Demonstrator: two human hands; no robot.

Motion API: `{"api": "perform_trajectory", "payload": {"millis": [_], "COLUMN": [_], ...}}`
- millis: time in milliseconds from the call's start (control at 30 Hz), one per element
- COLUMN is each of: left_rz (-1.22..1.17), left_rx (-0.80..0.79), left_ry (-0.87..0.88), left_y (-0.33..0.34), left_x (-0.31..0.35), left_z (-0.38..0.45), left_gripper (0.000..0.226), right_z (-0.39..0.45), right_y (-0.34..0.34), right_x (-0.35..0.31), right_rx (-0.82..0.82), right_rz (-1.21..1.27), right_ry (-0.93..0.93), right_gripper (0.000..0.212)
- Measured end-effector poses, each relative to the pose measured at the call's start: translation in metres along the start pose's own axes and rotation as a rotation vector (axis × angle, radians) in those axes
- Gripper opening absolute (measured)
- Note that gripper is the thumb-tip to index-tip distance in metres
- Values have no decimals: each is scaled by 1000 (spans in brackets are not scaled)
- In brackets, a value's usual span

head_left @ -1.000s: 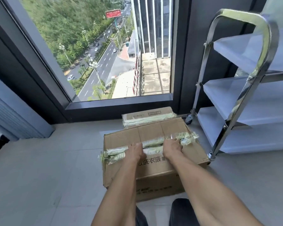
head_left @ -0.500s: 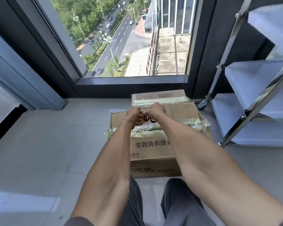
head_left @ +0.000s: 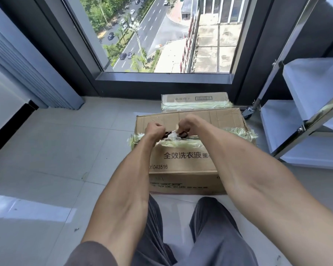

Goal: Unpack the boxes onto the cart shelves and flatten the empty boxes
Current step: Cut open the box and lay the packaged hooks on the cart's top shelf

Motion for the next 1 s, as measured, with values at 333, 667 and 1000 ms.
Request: {"api": "perform_trajectory", "payload": {"millis": [333, 667, 1000], "left_rz": [-159, 439, 269], "left_rx": [103, 428, 577], "left_ry": [35, -95, -88], "left_y": [-26, -80, -89], "left_x": [8, -70, -94], "left_z": [-3, -9, -4], "left_gripper": [23, 34, 37], "right_z": [-33, -13, 3], "right_y": [4, 15, 65], "right_x": [-63, -88, -127], "right_rx": [671, 678, 592], "right_rz": [-639, -594, -765], "right_ry": [-472, -624, -773], "right_gripper": [22, 32, 34]}}
Point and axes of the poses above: each hand's wrist, its own z-axis towards the middle knuckle, its own y-axis out of the palm, x = y × z, the point moved 10 cm from there along z, towards the middle knuckle, and after that the axes turned 5 degrees about -z, right-handed, at the moved point
